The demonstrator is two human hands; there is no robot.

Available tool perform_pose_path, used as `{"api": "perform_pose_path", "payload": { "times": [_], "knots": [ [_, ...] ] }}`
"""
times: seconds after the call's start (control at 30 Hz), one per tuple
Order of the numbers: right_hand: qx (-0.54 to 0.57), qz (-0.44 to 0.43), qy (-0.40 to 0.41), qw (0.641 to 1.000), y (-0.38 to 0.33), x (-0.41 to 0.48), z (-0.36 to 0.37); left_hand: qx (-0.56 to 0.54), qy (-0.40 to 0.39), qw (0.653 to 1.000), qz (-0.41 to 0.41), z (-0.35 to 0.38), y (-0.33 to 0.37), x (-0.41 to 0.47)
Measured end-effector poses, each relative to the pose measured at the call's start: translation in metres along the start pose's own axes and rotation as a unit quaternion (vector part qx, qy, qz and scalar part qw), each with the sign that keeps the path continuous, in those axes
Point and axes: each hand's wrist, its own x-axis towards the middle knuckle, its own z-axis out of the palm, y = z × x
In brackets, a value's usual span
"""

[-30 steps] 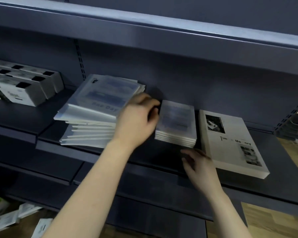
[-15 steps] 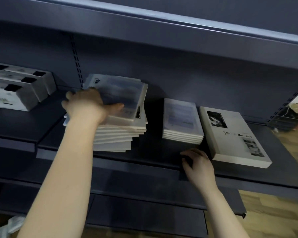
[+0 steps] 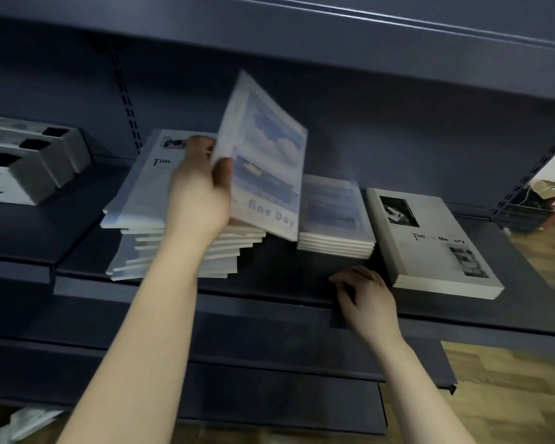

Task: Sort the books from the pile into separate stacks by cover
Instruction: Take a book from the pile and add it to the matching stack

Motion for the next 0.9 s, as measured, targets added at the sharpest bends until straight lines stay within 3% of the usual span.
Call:
{"api": "perform_pose_path", "payload": {
  "times": [0.07,0.13,0.2,0.27,0.33,0.53,0.63,0.73,0.83,0.9],
  "knots": [
    [0.056,0.026,-0.013,0.998,-0.003,0.003,-0.008,-0.037,-0.001,0.999,0.013,0.015,0.008,-0.011],
    [0.201,0.111,-0.024,0.973,-0.014,0.005,-0.021,-0.064,0.003,0.998,0.024,0.030,0.018,-0.023],
    [0.383,0.188,-0.002,0.905,-0.024,0.005,-0.032,-0.108,-0.003,0.994,0.021,0.044,0.026,-0.037],
    [0.546,0.215,0.013,0.809,-0.029,0.005,-0.044,-0.151,-0.023,0.988,0.019,0.059,0.029,-0.051],
    [0.621,0.208,0.006,0.756,-0.029,0.007,-0.056,-0.169,-0.046,0.984,0.012,0.074,0.028,-0.064],
    [0.592,0.228,0.029,0.772,-0.010,0.009,-0.067,-0.146,-0.120,0.981,-0.047,0.100,0.009,-0.082],
    [0.575,0.273,0.046,0.770,0.005,0.008,-0.063,-0.028,-0.160,0.987,0.020,0.105,-0.018,-0.086],
    [0.543,0.313,0.046,0.777,0.018,0.011,-0.057,0.170,-0.179,0.963,0.103,0.113,-0.043,-0.091],
    [0.520,0.328,0.034,0.788,0.025,0.014,-0.053,0.233,-0.165,0.948,0.142,0.119,-0.058,-0.093],
    [0.486,0.304,0.032,0.819,0.025,0.015,-0.055,0.243,-0.152,0.946,0.154,0.123,-0.063,-0.095]
  ]
}}
